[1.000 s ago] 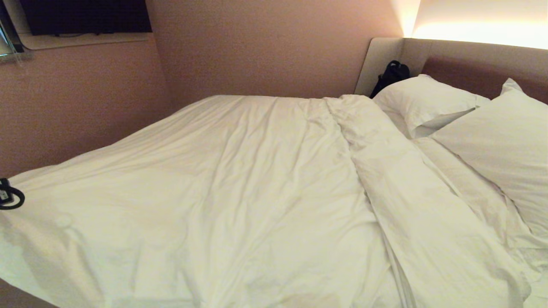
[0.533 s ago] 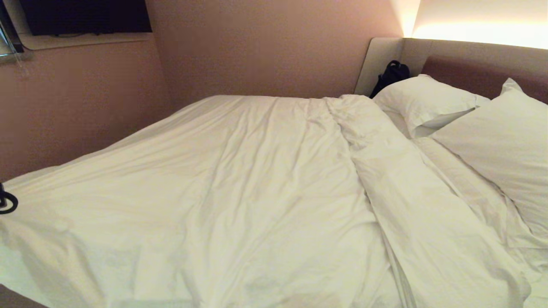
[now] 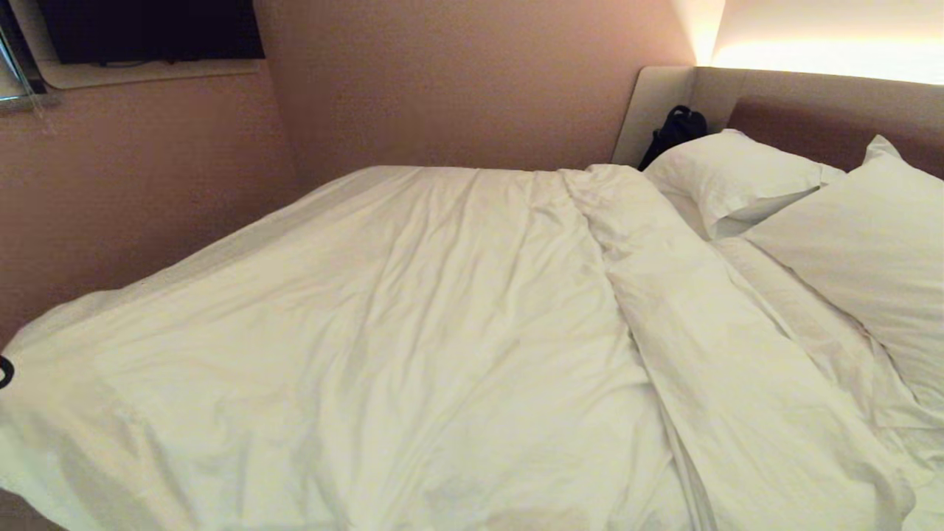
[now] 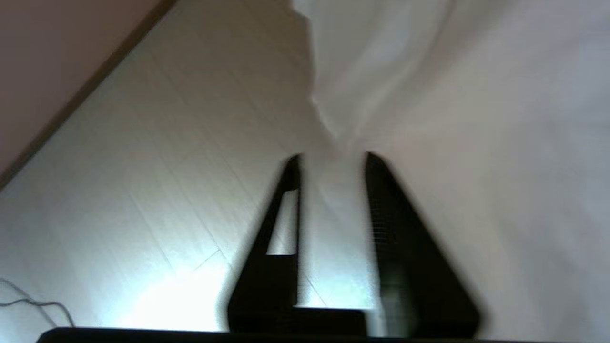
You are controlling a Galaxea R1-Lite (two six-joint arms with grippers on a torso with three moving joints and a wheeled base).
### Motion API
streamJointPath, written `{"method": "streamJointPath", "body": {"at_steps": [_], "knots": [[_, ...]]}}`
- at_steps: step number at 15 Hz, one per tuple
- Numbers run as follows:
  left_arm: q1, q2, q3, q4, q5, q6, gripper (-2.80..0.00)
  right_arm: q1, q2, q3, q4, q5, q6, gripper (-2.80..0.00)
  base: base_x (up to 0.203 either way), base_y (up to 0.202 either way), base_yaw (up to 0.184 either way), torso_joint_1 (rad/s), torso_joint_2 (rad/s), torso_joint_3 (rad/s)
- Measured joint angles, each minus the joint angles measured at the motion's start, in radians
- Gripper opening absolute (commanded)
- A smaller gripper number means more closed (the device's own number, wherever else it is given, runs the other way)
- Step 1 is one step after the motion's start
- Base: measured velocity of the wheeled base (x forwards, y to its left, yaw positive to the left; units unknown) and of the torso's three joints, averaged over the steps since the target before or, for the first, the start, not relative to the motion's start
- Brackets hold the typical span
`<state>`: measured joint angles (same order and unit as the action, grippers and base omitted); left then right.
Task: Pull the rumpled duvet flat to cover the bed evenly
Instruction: Flatten the corners of the folded blanket
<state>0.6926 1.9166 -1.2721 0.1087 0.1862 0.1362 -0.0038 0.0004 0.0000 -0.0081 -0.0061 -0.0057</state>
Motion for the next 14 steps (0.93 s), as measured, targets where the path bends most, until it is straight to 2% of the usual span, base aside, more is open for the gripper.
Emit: {"method": "streamJointPath", "body": {"at_steps": [5, 7, 12, 14], "knots": [[-0.006, -0.032, 0.028, 0.002, -0.013, 0.030, 0.00, -0.001, 0.000, 0.000, 0.001, 0.000, 0.000, -2.80, 0.000, 0.000, 0.000, 0.000, 0.00, 0.000], [-0.006, -0.049, 0.033, 0.002, -0.040, 0.030, 0.00, -0.001, 0.000, 0.000, 0.001, 0.000, 0.000, -2.80, 0.000, 0.000, 0.000, 0.000, 0.00, 0.000], [-0.006, -0.050, 0.016, -0.013, -0.054, 0.009, 0.00, -0.001, 0.000, 0.000, 0.001, 0.000, 0.000, -2.80, 0.000, 0.000, 0.000, 0.000, 0.00, 0.000], [-0.007, -0.034, -0.005, -0.014, -0.056, -0.026, 0.00, -0.001, 0.000, 0.000, 0.001, 0.000, 0.000, -2.80, 0.000, 0.000, 0.000, 0.000, 0.00, 0.000]]}}
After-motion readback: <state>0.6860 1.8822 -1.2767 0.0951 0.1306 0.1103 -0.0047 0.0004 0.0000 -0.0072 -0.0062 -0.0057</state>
